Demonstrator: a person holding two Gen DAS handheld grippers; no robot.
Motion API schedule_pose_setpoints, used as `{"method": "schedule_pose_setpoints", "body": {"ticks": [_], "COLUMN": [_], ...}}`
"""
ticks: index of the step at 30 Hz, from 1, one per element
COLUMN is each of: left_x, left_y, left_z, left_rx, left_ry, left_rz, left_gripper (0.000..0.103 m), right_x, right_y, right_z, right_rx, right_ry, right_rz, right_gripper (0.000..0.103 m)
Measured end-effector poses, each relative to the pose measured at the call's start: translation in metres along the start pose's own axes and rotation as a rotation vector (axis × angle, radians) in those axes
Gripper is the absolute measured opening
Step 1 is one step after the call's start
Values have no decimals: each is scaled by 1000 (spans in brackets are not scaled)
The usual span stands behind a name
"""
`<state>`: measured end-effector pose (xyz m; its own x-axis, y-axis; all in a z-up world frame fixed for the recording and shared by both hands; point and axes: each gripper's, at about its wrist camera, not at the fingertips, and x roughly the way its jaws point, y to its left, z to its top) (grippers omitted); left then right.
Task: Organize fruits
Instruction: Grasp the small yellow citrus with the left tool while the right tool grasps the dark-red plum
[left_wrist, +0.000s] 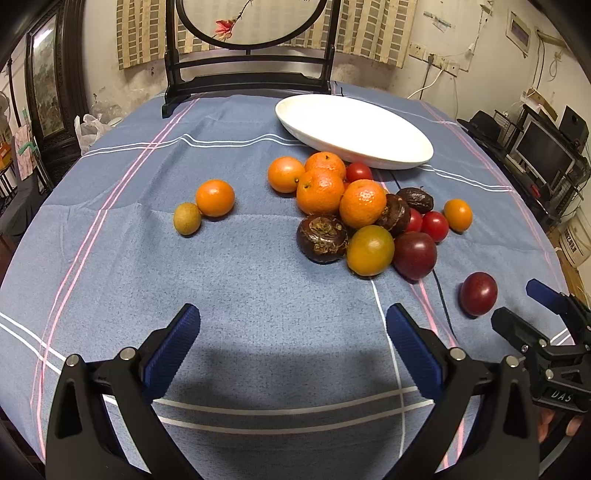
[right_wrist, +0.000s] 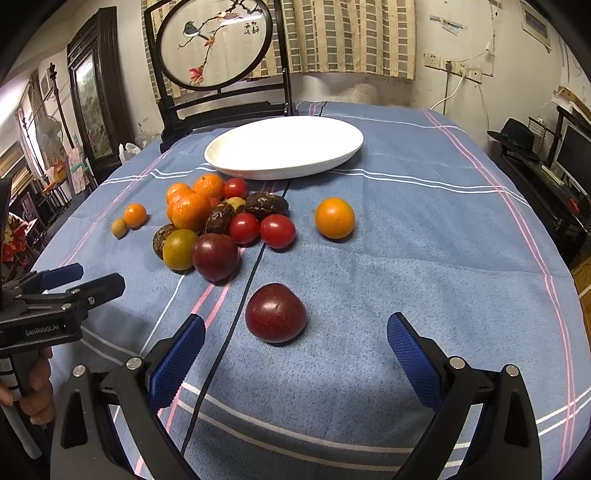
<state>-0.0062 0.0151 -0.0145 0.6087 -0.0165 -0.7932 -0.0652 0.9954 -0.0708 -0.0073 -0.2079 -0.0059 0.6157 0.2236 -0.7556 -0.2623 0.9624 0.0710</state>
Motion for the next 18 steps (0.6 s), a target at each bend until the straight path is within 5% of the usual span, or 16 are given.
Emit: {"method": "schedule_pose_setpoints", "body": {"ticks": [10,18], "left_x": [7,19], "left_y": [37,67], "left_z": [-5,16], "left_rx": [-11,-5], "left_ry": [12,29], "left_rz": [43,75], "left_gripper": [99,99], "right_x": [21,43], "right_y": [4,21], "right_z": [6,13], "right_rx": [-68,-160], "right_ry": [75,156], "right_rz": [-12,25], "right_gripper": [98,50]}}
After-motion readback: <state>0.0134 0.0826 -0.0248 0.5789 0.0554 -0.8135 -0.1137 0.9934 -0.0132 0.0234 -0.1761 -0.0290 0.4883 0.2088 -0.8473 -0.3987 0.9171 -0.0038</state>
